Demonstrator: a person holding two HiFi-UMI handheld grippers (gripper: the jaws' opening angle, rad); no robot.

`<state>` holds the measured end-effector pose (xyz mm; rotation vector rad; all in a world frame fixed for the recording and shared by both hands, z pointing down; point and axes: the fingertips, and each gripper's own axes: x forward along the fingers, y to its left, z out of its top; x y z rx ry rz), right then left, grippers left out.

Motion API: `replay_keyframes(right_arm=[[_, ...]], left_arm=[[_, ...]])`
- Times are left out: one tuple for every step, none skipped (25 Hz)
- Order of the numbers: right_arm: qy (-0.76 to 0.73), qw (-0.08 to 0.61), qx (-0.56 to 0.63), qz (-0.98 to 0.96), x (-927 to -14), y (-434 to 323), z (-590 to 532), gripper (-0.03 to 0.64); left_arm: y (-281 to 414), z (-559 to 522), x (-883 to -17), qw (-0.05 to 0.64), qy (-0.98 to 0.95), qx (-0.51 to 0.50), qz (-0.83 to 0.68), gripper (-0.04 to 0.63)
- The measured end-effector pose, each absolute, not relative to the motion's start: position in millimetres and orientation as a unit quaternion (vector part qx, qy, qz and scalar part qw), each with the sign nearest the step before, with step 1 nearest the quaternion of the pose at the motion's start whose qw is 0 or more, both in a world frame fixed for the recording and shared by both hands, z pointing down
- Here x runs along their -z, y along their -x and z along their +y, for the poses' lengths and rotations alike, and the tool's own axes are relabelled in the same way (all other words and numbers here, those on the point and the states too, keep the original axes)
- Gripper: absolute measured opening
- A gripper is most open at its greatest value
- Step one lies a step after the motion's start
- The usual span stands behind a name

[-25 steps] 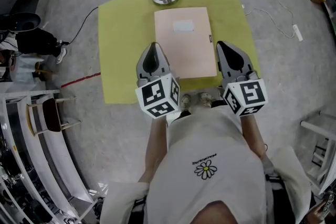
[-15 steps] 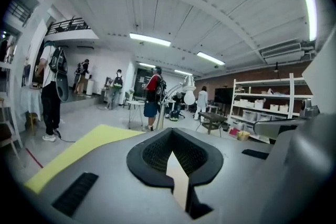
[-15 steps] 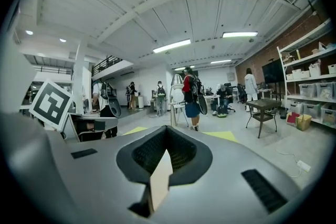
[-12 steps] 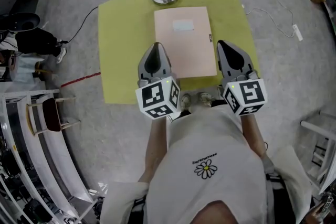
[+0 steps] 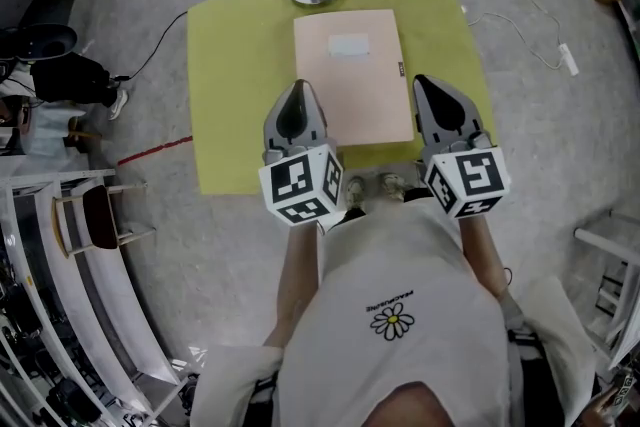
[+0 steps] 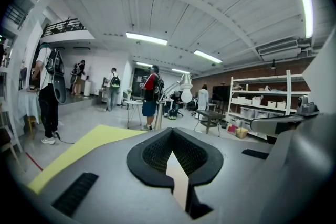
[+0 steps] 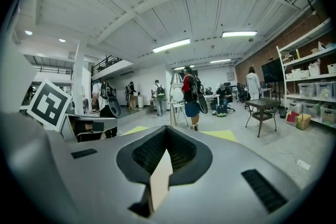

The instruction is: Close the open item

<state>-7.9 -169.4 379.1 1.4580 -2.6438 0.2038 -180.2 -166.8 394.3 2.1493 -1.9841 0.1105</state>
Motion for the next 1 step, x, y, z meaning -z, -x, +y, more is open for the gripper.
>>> replay_keyframes(right_arm=[[-0.481, 0.058, -0.068, -0.872, -379.4, 7.4, -169.1, 0.009]], left_arm=[[179.5, -166.4, -394.4, 0.106, -0.73, -0.039, -0.674, 0.014]])
